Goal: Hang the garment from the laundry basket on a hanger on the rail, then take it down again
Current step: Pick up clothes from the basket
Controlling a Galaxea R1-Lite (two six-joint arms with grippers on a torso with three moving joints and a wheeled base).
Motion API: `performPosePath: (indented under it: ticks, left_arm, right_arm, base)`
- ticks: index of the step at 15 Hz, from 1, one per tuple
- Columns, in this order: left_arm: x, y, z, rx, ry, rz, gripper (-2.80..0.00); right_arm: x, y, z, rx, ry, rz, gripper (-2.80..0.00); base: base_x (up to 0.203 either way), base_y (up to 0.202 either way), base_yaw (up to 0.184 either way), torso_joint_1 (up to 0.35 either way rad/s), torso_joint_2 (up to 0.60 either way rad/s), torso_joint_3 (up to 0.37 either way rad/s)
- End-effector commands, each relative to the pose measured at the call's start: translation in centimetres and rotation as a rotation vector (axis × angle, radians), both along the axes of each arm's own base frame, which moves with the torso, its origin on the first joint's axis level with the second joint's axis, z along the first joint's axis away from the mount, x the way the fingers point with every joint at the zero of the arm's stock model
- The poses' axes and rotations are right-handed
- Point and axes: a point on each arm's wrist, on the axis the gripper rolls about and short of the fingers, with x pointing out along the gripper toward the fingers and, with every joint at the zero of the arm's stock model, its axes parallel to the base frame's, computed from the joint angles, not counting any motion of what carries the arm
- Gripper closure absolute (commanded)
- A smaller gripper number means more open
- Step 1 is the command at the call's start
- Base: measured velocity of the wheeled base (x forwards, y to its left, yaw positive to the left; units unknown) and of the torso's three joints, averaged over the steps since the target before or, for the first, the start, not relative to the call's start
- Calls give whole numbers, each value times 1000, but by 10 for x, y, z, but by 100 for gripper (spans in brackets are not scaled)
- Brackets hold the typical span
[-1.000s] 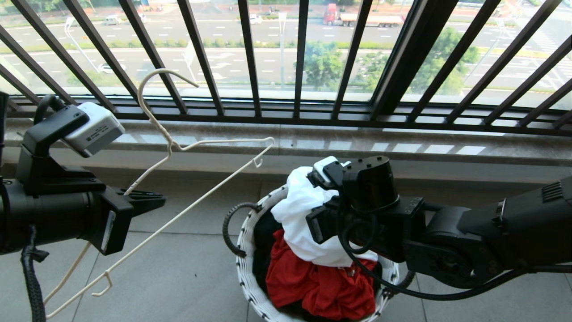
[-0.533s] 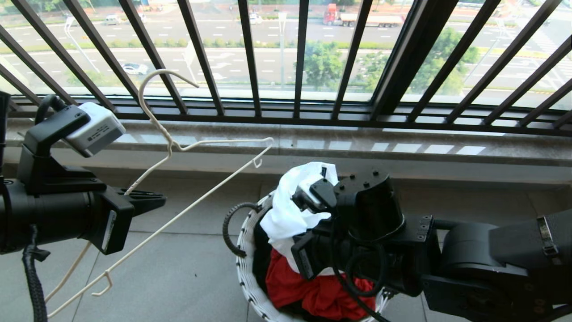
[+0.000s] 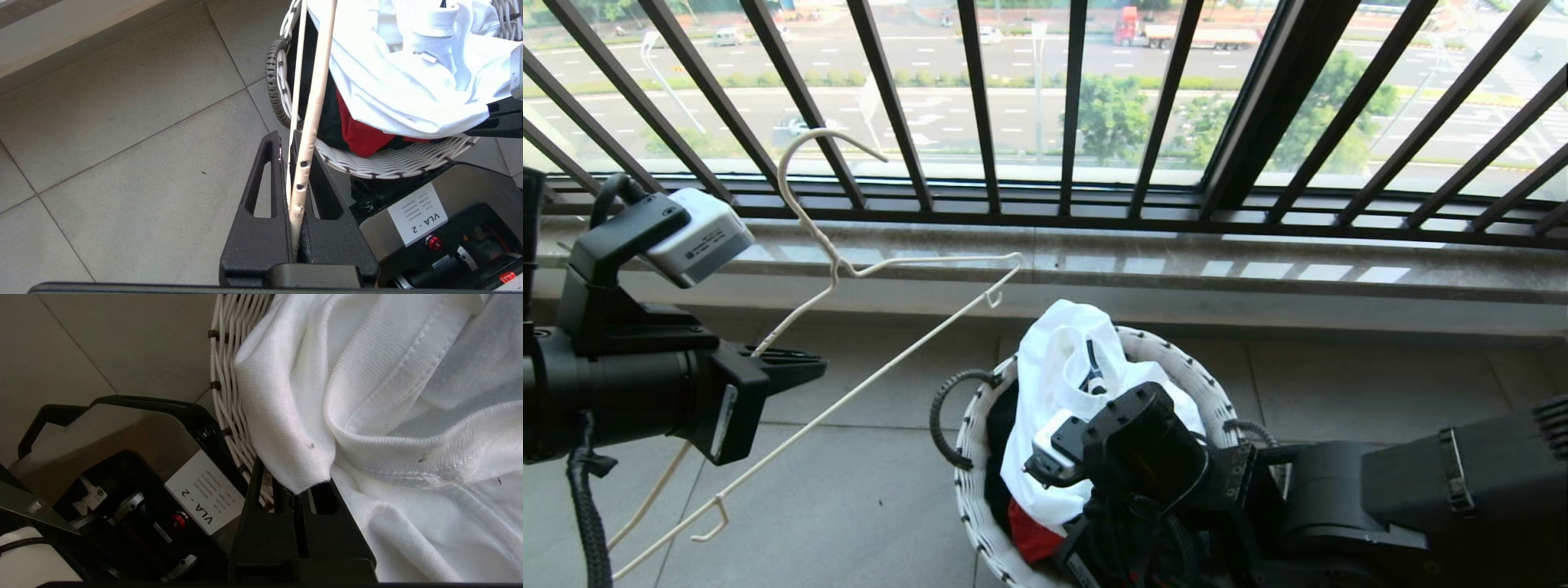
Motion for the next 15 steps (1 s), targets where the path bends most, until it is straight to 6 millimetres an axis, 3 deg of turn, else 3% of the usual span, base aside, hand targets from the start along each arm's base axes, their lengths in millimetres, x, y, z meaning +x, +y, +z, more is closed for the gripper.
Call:
performPosePath:
  ticks: [1, 5, 11, 15]
  left_arm:
    - [0, 0, 0, 1, 2, -1, 0]
    - [0, 0, 0, 2, 3, -1, 0]
    - [0, 0, 0, 0, -2, -1, 0]
    - [-4, 2, 3, -4, -16, 2, 0]
  right_arm:
    - [1, 3, -9, -27, 16, -1, -280]
    - [-3, -3, -9, -78, 30, 12, -280]
    - [-14, -22, 16, -118, 22, 32, -280]
    - [-5, -29, 32, -48, -34, -6, -280]
  base:
    - [0, 0, 0, 0, 0, 0]
    - [0, 0, 0, 0, 0, 0]
    - [0, 0, 0, 0, 0, 0]
    - [0, 0, 0, 0, 0, 0]
